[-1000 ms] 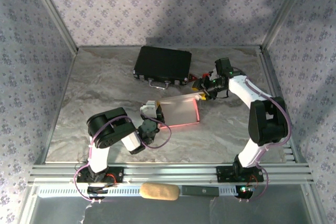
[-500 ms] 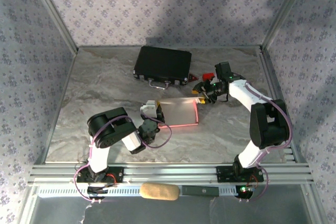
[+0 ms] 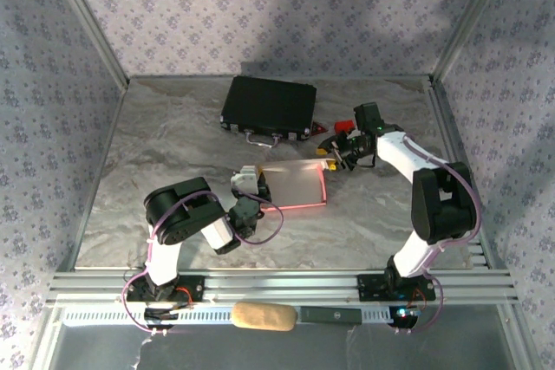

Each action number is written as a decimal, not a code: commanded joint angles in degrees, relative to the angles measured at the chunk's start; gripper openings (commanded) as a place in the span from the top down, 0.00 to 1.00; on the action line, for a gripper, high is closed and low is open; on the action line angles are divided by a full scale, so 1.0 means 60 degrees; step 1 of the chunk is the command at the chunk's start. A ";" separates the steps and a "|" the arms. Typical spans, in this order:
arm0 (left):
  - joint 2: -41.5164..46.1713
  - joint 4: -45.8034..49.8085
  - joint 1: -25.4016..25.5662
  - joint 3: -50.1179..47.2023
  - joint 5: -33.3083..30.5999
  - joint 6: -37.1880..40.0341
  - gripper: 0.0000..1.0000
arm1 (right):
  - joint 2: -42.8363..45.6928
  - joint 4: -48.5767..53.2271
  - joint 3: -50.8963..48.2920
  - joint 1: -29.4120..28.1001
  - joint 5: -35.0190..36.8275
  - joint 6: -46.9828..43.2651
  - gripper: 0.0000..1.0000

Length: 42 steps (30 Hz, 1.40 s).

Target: Fold the paper box

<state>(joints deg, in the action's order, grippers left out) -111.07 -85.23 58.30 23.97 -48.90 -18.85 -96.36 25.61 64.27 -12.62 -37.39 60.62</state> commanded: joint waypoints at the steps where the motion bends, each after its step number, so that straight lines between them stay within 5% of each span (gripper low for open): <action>1: -0.0048 0.1473 0.0229 0.0099 0.0882 0.0099 1.00 | -0.0519 0.0598 0.0338 -0.0403 -0.0925 0.0216 0.63; 18: 0.2518 0.4215 -0.0327 0.0735 0.1777 0.0165 1.00 | -0.0244 0.2375 0.1288 -0.0482 -0.0683 -0.0453 0.62; 42: 0.1925 0.3431 -0.0356 0.0446 0.1965 -0.0315 1.00 | -0.0260 0.2116 0.0296 -0.0551 -0.1207 0.0229 0.52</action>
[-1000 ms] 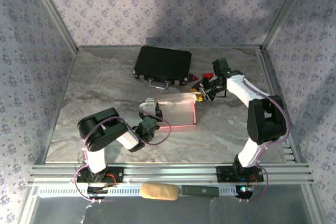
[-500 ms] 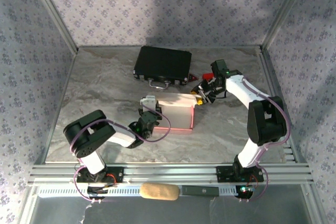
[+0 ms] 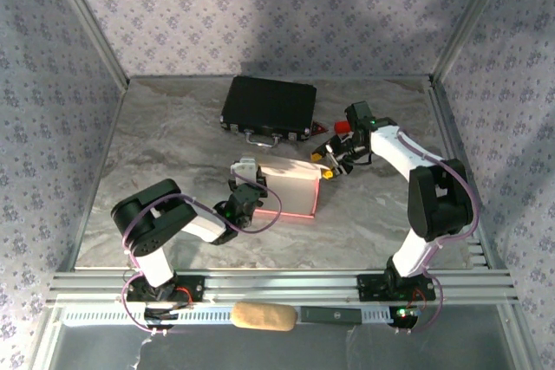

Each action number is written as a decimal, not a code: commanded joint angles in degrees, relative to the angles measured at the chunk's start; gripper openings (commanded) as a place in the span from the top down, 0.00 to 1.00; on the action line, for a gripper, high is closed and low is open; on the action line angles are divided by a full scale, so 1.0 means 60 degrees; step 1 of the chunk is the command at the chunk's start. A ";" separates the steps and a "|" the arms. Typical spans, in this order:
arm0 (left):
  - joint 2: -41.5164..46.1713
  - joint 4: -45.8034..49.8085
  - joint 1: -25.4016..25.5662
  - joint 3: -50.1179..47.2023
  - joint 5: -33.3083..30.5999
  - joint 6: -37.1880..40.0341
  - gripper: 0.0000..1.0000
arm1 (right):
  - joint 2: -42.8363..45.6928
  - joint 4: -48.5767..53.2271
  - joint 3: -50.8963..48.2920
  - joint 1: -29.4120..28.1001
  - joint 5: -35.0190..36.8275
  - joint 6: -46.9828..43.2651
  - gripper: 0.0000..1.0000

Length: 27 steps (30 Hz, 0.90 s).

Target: Fold the paper box

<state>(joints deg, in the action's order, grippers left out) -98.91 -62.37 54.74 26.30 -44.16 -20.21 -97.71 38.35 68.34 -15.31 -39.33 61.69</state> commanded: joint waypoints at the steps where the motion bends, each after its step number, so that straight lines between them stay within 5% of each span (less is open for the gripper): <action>1: -0.0093 -0.0368 0.0226 0.0038 0.1179 -0.0089 1.00 | -0.0008 0.0020 -0.0396 -0.0071 -0.0924 -0.0024 0.51; 27: 0.1383 0.1062 -0.0363 0.0523 0.1851 0.0087 1.00 | 0.0986 0.1202 -0.0856 0.0625 -0.1237 -0.1077 0.49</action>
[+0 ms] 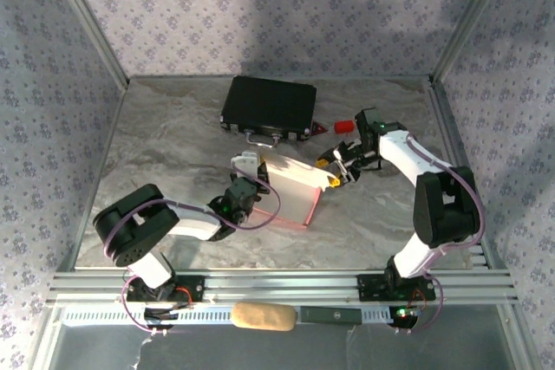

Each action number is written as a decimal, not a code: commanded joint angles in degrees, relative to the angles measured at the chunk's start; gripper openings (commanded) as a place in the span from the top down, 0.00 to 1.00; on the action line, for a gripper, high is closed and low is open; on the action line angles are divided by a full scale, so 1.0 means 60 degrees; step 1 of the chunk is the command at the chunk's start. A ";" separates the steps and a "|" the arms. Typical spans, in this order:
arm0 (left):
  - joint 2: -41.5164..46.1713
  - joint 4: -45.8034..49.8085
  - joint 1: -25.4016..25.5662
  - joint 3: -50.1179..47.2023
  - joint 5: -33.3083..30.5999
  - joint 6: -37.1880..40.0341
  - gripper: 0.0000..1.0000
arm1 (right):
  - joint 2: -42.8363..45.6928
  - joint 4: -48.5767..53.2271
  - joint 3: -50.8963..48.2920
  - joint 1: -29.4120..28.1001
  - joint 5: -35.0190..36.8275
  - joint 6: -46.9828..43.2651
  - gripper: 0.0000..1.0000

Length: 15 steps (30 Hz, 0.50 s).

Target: Fold the paper box

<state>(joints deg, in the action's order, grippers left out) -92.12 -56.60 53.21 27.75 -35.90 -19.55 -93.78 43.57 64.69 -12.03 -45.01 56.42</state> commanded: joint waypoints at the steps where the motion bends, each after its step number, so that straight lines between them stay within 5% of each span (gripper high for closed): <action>1: 0.0236 0.0151 -0.0165 0.0279 0.0476 -0.0036 1.00 | 0.0381 0.0300 -0.0330 0.0113 -0.0340 -0.0205 0.49; 15: -0.0079 -0.0044 -0.0195 0.0213 0.0827 -0.0357 1.00 | 0.0157 -0.1117 -0.0744 -0.0308 -0.0646 0.1093 0.50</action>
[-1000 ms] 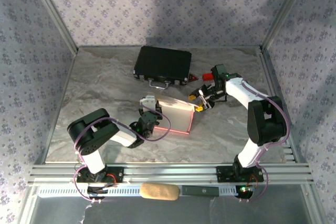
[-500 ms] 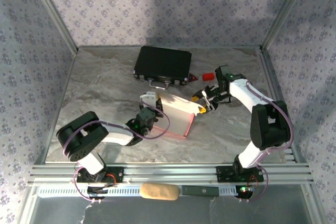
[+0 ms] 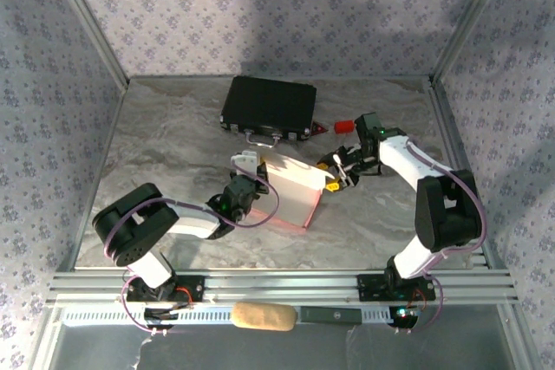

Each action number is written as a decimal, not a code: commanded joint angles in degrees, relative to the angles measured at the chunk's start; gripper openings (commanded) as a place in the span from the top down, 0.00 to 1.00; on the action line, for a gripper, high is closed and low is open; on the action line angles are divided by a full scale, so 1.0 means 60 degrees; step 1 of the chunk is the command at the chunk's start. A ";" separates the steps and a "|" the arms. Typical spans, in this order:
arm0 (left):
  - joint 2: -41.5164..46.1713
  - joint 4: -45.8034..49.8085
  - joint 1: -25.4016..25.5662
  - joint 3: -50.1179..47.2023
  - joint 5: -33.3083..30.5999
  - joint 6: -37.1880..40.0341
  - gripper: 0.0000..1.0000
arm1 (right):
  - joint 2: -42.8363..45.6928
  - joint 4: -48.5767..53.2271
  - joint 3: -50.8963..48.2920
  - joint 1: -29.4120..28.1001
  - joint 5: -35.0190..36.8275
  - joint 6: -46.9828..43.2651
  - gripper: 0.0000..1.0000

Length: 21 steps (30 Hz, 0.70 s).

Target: Fold the paper box

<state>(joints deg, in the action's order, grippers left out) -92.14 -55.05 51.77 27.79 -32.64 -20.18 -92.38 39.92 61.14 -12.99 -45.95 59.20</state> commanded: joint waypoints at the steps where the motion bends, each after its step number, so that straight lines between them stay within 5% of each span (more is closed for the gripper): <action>1: -0.0105 -0.0331 0.0051 0.0204 0.0308 -0.0283 1.00 | -0.0020 -0.0781 -0.0271 -0.0152 -0.0547 0.0876 0.50; 21: -0.0188 -0.0643 0.0220 0.0041 0.0153 -0.0379 1.00 | 0.0452 -0.3292 -0.0979 -0.0462 -0.0040 0.4198 0.60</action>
<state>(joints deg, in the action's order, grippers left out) -93.54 -55.96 51.68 27.68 -36.77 -21.52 -91.26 25.34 55.31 -14.06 -45.17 79.48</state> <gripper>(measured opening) 0.046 0.402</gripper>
